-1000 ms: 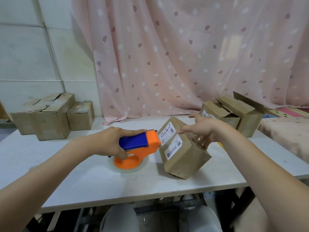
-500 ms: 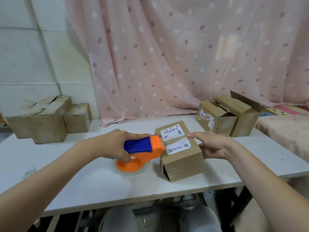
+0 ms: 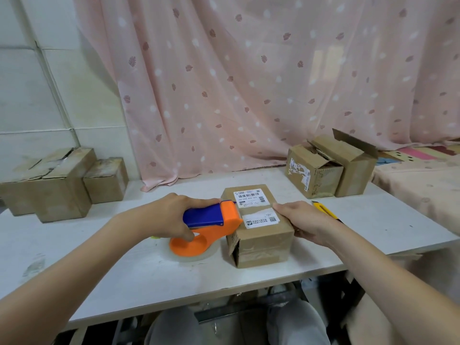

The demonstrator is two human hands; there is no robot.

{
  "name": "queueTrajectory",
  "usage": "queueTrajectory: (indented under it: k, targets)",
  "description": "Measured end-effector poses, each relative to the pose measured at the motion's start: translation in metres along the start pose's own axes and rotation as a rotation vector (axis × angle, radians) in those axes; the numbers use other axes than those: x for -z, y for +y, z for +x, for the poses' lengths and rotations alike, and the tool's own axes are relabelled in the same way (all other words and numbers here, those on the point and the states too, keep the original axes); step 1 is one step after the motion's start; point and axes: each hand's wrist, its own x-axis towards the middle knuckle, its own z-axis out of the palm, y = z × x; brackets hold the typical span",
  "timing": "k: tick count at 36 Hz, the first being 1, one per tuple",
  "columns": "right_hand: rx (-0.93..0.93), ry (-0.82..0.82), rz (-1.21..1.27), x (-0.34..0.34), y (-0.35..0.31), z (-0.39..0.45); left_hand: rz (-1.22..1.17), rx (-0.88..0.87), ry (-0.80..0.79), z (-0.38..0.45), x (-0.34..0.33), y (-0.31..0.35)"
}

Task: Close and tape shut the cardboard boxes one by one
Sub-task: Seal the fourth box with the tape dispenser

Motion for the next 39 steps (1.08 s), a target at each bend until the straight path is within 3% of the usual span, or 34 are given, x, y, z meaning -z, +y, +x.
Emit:
queueTrajectory:
  k: [3,4,6,9,14,24,29,35,39]
  targets:
    - [0.259,0.308,-0.446,-0.012,-0.006,-0.007,-0.001,-0.004,0.012,0.000,0.000,0.001]
    - [0.381,0.342,-0.586,-0.018,-0.009,-0.014,-0.003,-0.004,0.014,0.000,0.000,0.000]
    - [0.531,0.252,-0.762,-0.031,-0.013,-0.024,-0.010,-0.004,0.015,0.000,0.000,0.000]
    - [0.591,0.116,-0.924,-0.043,-0.009,-0.030,-0.013,-0.004,0.014,0.000,0.001,0.001]
    - [0.644,0.125,-1.078,-0.055,-0.003,-0.036,0.000,-0.011,0.010,0.001,0.001,0.001]
    - [0.624,0.184,-1.158,-0.060,0.003,-0.039,0.072,-0.011,-0.053,-0.006,0.012,0.004]
    - [0.651,0.218,-1.141,-0.061,0.010,-0.033,-0.010,0.058,-0.113,-0.021,0.018,-0.013]
    - [0.566,0.193,-1.065,-0.064,-0.002,-0.044,-0.016,0.060,-0.080,-0.042,0.019,-0.031]
    - [0.498,0.372,-0.930,-0.074,-0.014,-0.041,0.032,0.065,-0.025,-0.038,0.014,-0.029]
